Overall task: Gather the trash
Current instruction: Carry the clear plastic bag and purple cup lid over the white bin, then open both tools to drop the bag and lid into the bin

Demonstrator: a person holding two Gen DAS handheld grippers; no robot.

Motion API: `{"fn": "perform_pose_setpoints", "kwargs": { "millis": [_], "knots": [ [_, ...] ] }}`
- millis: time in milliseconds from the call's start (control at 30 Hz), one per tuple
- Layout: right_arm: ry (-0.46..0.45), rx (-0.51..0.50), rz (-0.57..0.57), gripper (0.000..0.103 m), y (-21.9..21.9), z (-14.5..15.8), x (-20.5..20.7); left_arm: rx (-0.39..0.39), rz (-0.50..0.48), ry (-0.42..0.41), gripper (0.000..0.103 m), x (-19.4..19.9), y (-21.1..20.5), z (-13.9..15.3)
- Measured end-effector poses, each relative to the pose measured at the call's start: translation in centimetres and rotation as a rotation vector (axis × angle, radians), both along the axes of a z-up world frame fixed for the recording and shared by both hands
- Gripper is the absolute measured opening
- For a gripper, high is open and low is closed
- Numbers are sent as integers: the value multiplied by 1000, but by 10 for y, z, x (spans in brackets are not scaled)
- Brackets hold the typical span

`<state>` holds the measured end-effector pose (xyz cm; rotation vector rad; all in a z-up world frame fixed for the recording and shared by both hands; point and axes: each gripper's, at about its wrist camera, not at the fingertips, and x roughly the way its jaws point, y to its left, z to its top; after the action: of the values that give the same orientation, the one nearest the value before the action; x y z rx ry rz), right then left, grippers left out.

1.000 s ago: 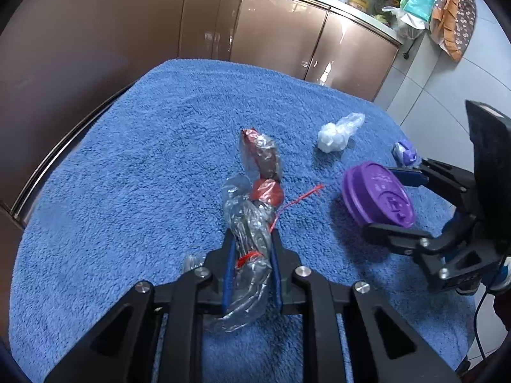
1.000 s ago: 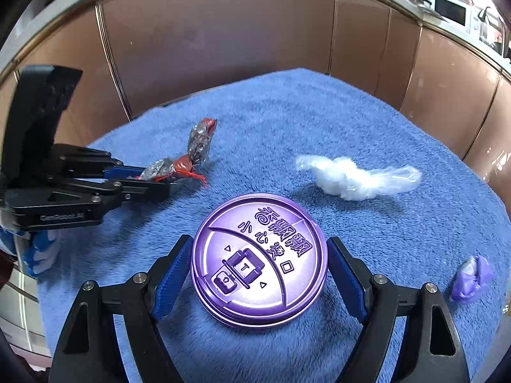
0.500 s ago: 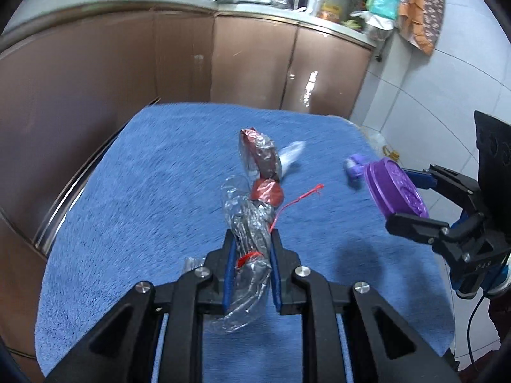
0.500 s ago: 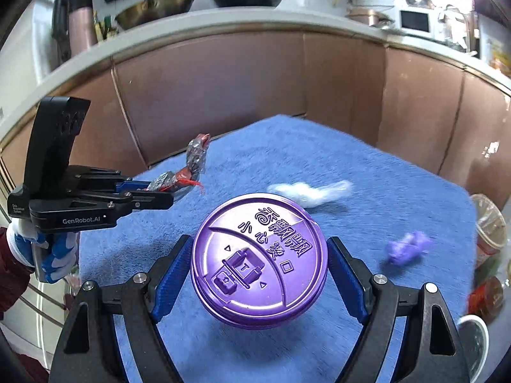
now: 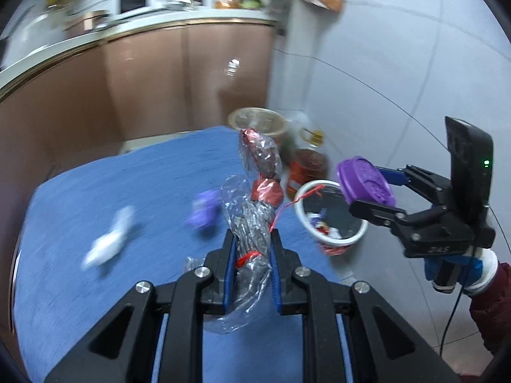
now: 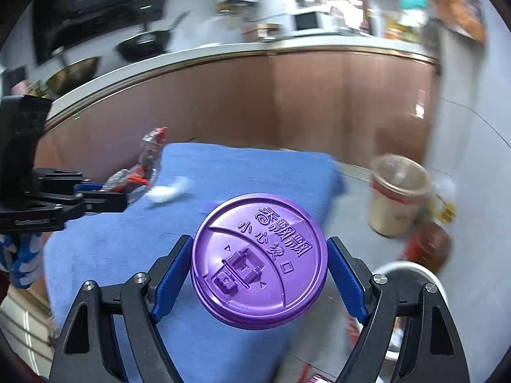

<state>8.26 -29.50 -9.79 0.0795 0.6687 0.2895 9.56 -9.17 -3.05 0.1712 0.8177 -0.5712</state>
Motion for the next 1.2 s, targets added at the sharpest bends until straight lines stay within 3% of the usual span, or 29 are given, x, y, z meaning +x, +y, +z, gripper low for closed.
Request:
{"fn": "perform_pose_setpoints", "kwargs": {
  "millis": [300,533,767,967,1200],
  "knots": [
    [135,23,-264,82,-125,-72,41,26,-167,110,18,71,-173,-41],
    [225,55,-382,83,-182,-134,64,35,-211,221,18,108,-251,-91],
    [309,54,-412,83,-197,-186,81,13,-201,334,19,141,-299,-139],
    [351,27,-414,84,-203,-212,86,-6,-192,394,20,157,-318,-164],
    [376,-2,-431,85,-208,-223,90,-57,-163,466,42,173,-327,-183]
  ]
}}
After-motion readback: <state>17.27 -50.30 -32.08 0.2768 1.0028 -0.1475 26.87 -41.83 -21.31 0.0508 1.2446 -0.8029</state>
